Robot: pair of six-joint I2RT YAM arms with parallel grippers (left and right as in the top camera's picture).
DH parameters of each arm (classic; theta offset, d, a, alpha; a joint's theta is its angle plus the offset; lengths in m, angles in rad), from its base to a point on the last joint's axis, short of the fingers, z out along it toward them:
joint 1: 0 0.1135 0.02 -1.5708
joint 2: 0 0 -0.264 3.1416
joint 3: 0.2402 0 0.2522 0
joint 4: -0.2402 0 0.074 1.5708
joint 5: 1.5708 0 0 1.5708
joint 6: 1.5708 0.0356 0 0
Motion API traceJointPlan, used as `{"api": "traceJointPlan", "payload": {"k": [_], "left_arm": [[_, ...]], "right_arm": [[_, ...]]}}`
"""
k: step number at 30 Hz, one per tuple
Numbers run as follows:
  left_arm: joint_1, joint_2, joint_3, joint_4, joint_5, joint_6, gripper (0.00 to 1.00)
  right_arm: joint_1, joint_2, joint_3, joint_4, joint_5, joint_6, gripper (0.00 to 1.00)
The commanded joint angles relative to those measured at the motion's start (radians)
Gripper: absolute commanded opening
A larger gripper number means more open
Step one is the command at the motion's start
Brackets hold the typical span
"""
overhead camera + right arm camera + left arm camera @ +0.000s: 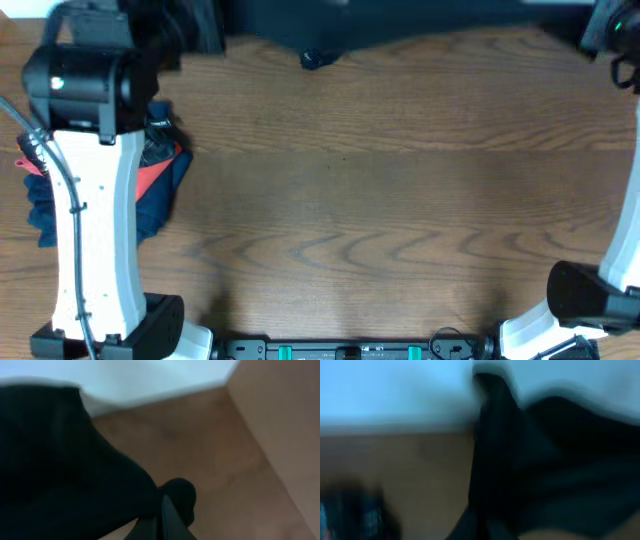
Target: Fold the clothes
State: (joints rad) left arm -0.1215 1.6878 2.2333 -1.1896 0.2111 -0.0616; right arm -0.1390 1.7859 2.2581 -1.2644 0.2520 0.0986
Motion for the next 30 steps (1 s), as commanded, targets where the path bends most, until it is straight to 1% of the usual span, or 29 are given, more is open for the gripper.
{"api": "traceJointPlan", "payload": {"k": [1, 4, 7, 12, 15, 17, 21, 25, 28, 30], "left_arm": [[0.016, 0.044, -0.093, -0.146, -0.021, 0.005, 0.06], [0.016, 0.045, -0.211, -0.251, -0.021, -0.011, 0.06], [0.016, 0.045, -0.365, -0.298, -0.02, -0.053, 0.06], [0.012, 0.045, -0.653, -0.327, -0.012, -0.097, 0.06], [-0.002, 0.045, -0.818, -0.331, 0.034, -0.116, 0.06], [-0.019, 0.045, -0.917, -0.308, 0.075, -0.116, 0.06], [-0.063, 0.045, -1.038, -0.247, 0.1, -0.116, 0.06], [-0.088, 0.043, -1.052, -0.236, 0.099, -0.115, 0.06], [-0.081, 0.043, -1.044, -0.221, 0.093, -0.115, 0.17], [-0.069, 0.043, -1.022, -0.206, 0.063, -0.116, 0.31]], "right_arm": [[-0.026, 0.046, -0.08, -0.061, 0.137, -0.01, 0.01], [-0.027, 0.048, -0.206, -0.103, 0.138, -0.01, 0.01], [-0.037, 0.048, -0.351, -0.112, 0.143, 0.002, 0.01], [-0.068, 0.048, -0.576, -0.133, 0.248, 0.116, 0.01], [-0.1, 0.048, -0.672, -0.164, 0.314, 0.205, 0.01], [-0.122, 0.048, -0.724, -0.176, 0.316, 0.239, 0.01], [-0.145, 0.048, -0.782, -0.179, 0.315, 0.277, 0.01], [-0.144, 0.048, -0.786, -0.18, 0.279, 0.279, 0.01], [-0.144, 0.048, -0.786, -0.179, 0.271, 0.279, 0.01], [-0.144, 0.048, -0.787, -0.179, 0.27, 0.28, 0.01]]}}
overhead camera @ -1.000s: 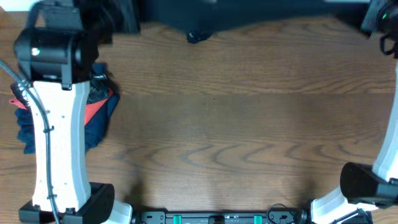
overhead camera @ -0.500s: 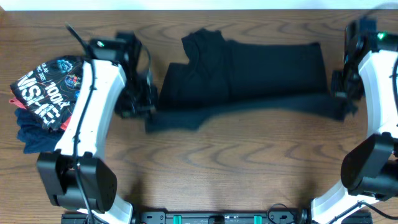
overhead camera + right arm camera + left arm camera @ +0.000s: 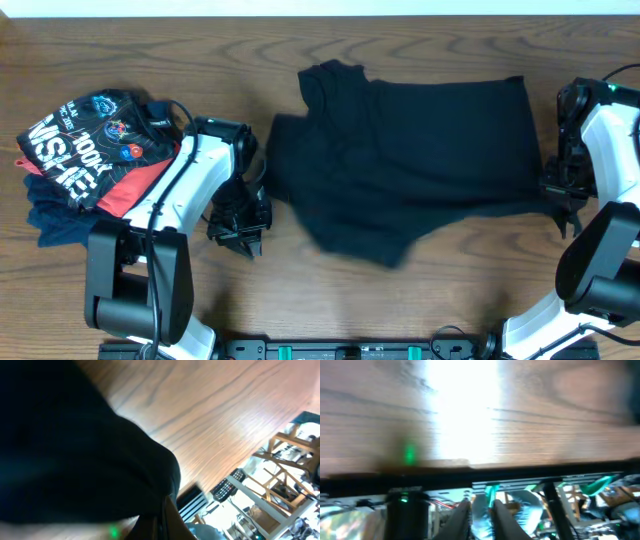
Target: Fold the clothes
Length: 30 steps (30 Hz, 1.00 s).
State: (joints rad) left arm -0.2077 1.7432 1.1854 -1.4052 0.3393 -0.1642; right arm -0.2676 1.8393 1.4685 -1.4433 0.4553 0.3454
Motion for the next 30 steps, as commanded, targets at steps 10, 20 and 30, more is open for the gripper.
{"api": "traceJointPlan", "payload": {"k": [10, 20, 30], "left_arm": [[0.101, -0.01, 0.103, 0.412, -0.089, -0.018, 0.53], [0.035, 0.113, 0.079, 0.612, 0.123, -0.082, 0.64], [-0.105, 0.318, 0.079, 0.704, 0.173, -0.119, 0.64]], "right_arm": [[-0.016, -0.005, 0.003, 0.023, 0.008, 0.031, 0.11], [-0.016, -0.005, 0.003, 0.028, -0.017, 0.032, 0.3], [-0.016, -0.005, 0.003, 0.038, -0.037, 0.015, 0.31]]}}
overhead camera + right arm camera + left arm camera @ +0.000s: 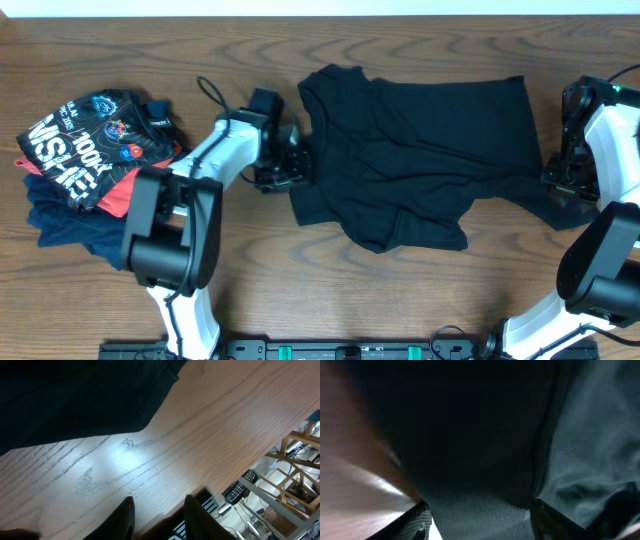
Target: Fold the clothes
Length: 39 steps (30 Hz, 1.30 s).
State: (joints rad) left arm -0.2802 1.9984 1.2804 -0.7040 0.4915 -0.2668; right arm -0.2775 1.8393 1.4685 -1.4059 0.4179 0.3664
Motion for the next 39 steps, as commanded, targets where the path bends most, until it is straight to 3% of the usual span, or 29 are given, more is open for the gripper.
{"api": "traceJointPlan", "payload": {"k": [1, 3, 4, 7, 12, 15, 16, 17, 19, 21, 28, 31, 35, 39], "left_arm": [[-0.042, 0.079, -0.016, 0.002, 0.021, -0.016, 0.54], [-0.047, 0.092, -0.016, -0.008, 0.019, -0.016, 0.19], [-0.046, 0.093, -0.016, -0.018, 0.012, -0.016, 0.06], [-0.017, 0.077, -0.015, -0.1, -0.083, -0.018, 0.06], [0.095, 0.006, -0.007, -0.293, -0.452, -0.052, 0.06], [0.18, -0.06, -0.005, -0.32, -0.482, -0.018, 0.06], [0.204, -0.083, -0.005, -0.319, -0.47, -0.014, 0.09], [0.22, -0.103, -0.005, -0.314, -0.46, -0.011, 0.3], [0.245, -0.142, -0.005, -0.295, -0.43, 0.003, 0.57], [0.253, -0.166, -0.005, -0.288, -0.41, 0.008, 0.66], [0.23, -0.226, -0.005, -0.33, -0.205, 0.023, 0.67], [0.206, -0.228, -0.005, -0.335, -0.122, 0.027, 0.67], [0.161, -0.227, -0.006, -0.322, -0.117, 0.056, 0.67], [0.132, -0.227, -0.006, -0.315, -0.118, 0.072, 0.67]], "right_arm": [[-0.006, -0.005, 0.003, 0.0, 0.0, -0.009, 0.31], [-0.005, -0.005, 0.003, 0.0, 0.0, -0.009, 0.3], [-0.005, -0.005, 0.003, 0.0, 0.0, -0.008, 0.3], [-0.006, -0.005, 0.003, 0.001, 0.0, -0.009, 0.29], [-0.005, -0.005, 0.003, 0.019, -0.035, -0.043, 0.28], [-0.003, -0.005, 0.003, 0.078, -0.179, -0.137, 0.28], [-0.001, -0.005, 0.003, 0.104, -0.252, -0.18, 0.27], [0.003, -0.005, 0.003, 0.132, -0.326, -0.22, 0.27], [0.013, -0.005, 0.003, 0.2, -0.509, -0.302, 0.27], [0.025, -0.005, 0.003, 0.253, -0.608, -0.333, 0.29], [0.093, -0.004, -0.012, 0.532, -0.634, -0.338, 0.5], [0.12, 0.013, -0.024, 0.639, -0.613, -0.337, 0.52], [0.145, 0.09, -0.024, 0.763, -0.587, -0.338, 0.54], [0.152, 0.201, -0.024, 0.886, -0.485, -0.338, 0.61]]}}
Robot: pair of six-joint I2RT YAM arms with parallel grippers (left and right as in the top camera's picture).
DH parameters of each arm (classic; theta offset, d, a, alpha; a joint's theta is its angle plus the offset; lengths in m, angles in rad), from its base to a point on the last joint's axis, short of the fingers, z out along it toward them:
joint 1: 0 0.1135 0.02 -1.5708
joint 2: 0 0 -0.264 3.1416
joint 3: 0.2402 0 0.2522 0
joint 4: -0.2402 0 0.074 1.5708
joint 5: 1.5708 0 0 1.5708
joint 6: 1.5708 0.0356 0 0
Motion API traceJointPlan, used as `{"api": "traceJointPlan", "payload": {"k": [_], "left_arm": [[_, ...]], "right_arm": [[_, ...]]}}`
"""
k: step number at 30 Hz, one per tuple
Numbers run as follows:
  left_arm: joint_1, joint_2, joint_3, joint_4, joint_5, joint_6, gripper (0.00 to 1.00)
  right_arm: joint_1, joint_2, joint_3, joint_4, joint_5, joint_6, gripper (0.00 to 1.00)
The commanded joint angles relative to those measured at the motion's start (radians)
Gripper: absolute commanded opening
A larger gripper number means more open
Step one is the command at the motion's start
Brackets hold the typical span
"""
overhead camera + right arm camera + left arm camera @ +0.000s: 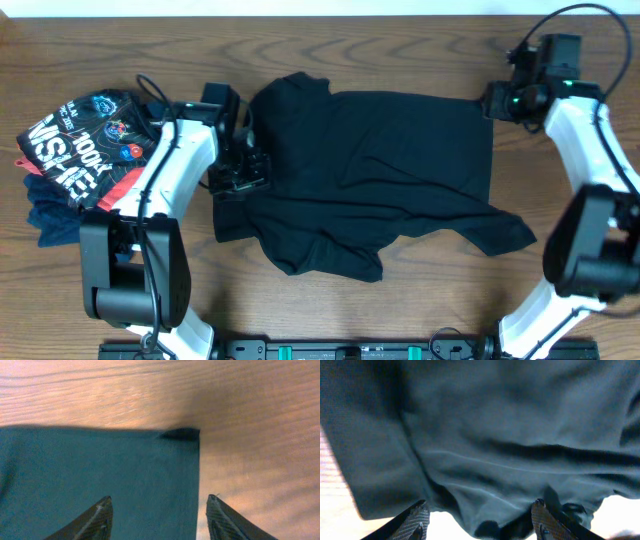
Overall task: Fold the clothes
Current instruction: 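Pull the shirt's left edge with the left gripper to smooth it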
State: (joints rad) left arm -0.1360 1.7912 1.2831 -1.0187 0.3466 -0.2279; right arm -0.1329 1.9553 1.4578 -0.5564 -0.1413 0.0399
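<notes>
A black T-shirt [370, 175] lies spread and wrinkled across the middle of the wooden table, its lower hem bunched at the front. My left gripper [240, 172] is at the shirt's left edge. In the left wrist view it stands open [480, 522] over rumpled dark cloth [485, 435], holding nothing. My right gripper [497, 101] is at the shirt's far right corner. The right wrist view shows it open [160, 520] above that flat corner [125, 470], with bare wood beside it.
A pile of other clothes [85, 150], dark blue and red with a printed black shirt on top, sits at the table's left side. The table [560, 300] runs on bare wood to the right and front of the shirt.
The right gripper has moved from the shirt's right edge to its far right corner. The left gripper sits further left, and the shirt lies shifted left. Both remain open.
First both grippers were raised and shut on dark cloth, with the table's middle bare. Then the black shirt lay on the table, the left gripper shut and off it. Later both grippers stood open at the shirt's sides, and now at its left edge and far right corner.
</notes>
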Motion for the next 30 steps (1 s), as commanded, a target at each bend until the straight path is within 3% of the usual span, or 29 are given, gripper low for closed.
{"api": "traceJointPlan", "payload": {"k": [1, 8, 11, 16, 20, 25, 30], "left_arm": [[-0.014, -0.02, -0.009, 0.002, 0.027, 0.033, 0.67], [-0.014, -0.02, -0.009, 0.007, 0.027, 0.032, 0.67], [-0.014, -0.02, -0.009, 0.007, 0.027, 0.032, 0.67], [-0.014, -0.02, -0.009, 0.01, 0.027, 0.032, 0.67], [-0.014, -0.02, -0.009, 0.01, 0.027, 0.032, 0.67], [-0.014, -0.02, -0.009, 0.011, 0.027, 0.032, 0.67], [-0.014, -0.02, -0.009, 0.026, 0.027, 0.032, 0.67]], "right_arm": [[0.007, 0.112, -0.013, 0.067, 0.074, -0.011, 0.63], [0.016, 0.257, -0.013, 0.231, 0.073, -0.012, 0.65], [0.024, 0.296, -0.013, 0.254, 0.073, -0.018, 0.61], [0.032, 0.331, -0.013, 0.246, 0.074, -0.034, 0.36], [0.03, 0.33, -0.013, 0.251, 0.078, -0.034, 0.01], [0.027, 0.328, 0.008, 0.307, 0.155, 0.013, 0.01], [0.021, 0.327, 0.163, 0.323, 0.314, 0.105, 0.02]]}}
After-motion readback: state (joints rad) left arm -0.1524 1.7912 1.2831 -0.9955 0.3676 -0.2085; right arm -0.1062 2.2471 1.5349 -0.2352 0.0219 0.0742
